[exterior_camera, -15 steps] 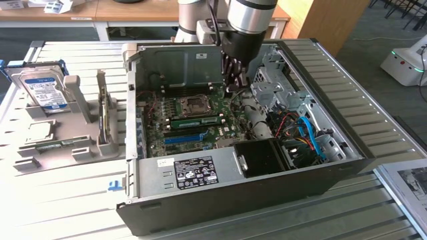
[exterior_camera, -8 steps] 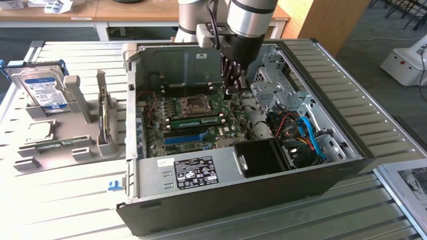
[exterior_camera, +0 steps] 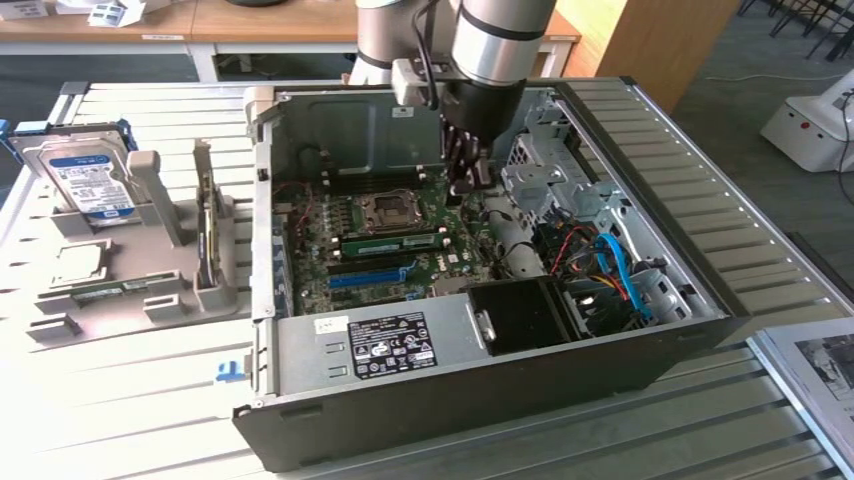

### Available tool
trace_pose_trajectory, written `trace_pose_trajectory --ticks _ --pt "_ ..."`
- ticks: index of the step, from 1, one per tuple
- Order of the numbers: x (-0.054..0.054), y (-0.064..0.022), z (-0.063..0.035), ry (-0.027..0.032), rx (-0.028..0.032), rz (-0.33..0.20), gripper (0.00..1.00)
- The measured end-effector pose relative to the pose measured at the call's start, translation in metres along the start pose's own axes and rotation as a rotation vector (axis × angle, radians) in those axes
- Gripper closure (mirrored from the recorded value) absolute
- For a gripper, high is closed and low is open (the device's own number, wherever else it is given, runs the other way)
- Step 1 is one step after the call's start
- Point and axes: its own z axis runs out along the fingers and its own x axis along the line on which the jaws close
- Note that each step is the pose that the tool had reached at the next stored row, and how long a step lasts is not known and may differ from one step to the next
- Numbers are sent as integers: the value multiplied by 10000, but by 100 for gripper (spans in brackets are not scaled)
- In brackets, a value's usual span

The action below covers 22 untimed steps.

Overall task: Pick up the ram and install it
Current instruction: 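Press down the ram until it locks into place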

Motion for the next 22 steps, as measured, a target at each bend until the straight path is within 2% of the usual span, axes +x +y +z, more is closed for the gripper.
trace_pose_trajectory --ticks 22 --pt "6 -13 304 -1 0 0 90"
